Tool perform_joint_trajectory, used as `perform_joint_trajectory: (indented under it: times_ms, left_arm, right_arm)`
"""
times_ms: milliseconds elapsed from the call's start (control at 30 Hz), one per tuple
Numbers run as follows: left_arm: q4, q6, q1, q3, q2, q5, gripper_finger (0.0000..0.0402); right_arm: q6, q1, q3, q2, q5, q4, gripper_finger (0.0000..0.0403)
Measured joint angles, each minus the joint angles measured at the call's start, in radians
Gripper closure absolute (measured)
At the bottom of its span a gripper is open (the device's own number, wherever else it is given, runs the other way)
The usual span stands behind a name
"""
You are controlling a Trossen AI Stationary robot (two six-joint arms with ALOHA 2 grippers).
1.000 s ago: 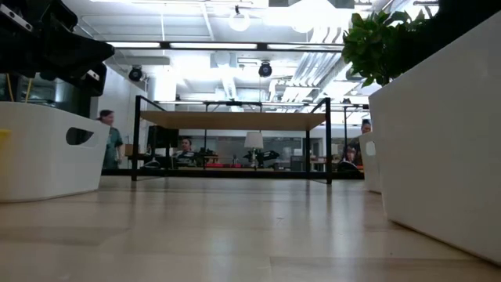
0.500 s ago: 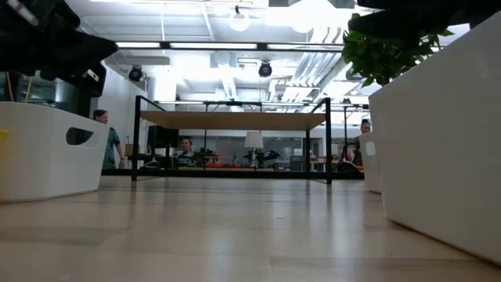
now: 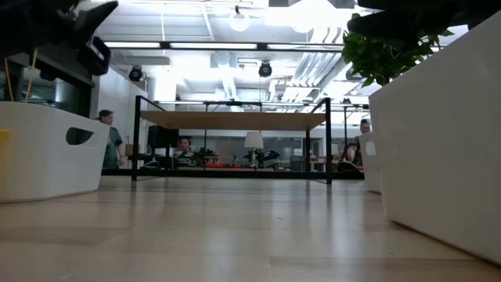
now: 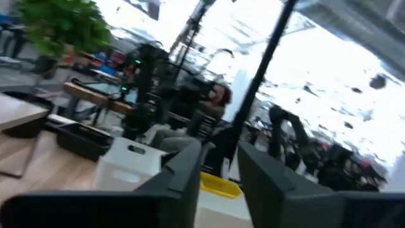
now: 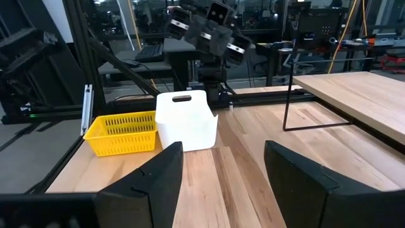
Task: Stack baskets on shelf by color
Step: Stack the left yellow bin on the stacked yellow bins
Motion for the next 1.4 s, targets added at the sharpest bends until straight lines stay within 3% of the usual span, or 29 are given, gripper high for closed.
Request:
perform_joint_trajectory:
  times_ms: [233,400,567,700,933,1133,1400]
  left_arm:
    - [0.016,0.059,-0.176,0.162,0.263,-0.006,0.0223]
    - [-0.056,0.127,-0.351,0.335,0.501,-0.006,0.0209]
    - [-0.316,0.1,-0.52,0.558,0.738,-0.103,0.0211]
    - [-0.578,-0.019,-0.616,0.742,0.921,-0.206,0.0211]
    - [-0.937,-0.241,-0.72,0.993,1.218,-0.228,0.0212]
    - [-0.989,-0.338,-0.771,1.095,1.398,-0.195,0.0212]
    - [-1.083,-0.465,-0.791,1.108,1.521,-0.184,0.0212]
  right_arm:
    - [0.0,0.0,0.0,0.0,0.004,0.002,0.0194]
    - [0.005,0.0,0.0,0.0,0.017,-0.005,0.0194]
    - [0.024,0.0,0.0,0.0,0.021,-0.028,0.0194]
    - [0.048,0.0,0.0,0.0,0.021,-0.038,0.0194]
    - [0.058,0.0,0.0,0.0,0.021,-0.064,0.0194]
    - [0.059,0.0,0.0,0.0,0.021,-0.081,0.0194]
    - [0.06,0.0,0.0,0.0,0.021,-0.083,0.0194]
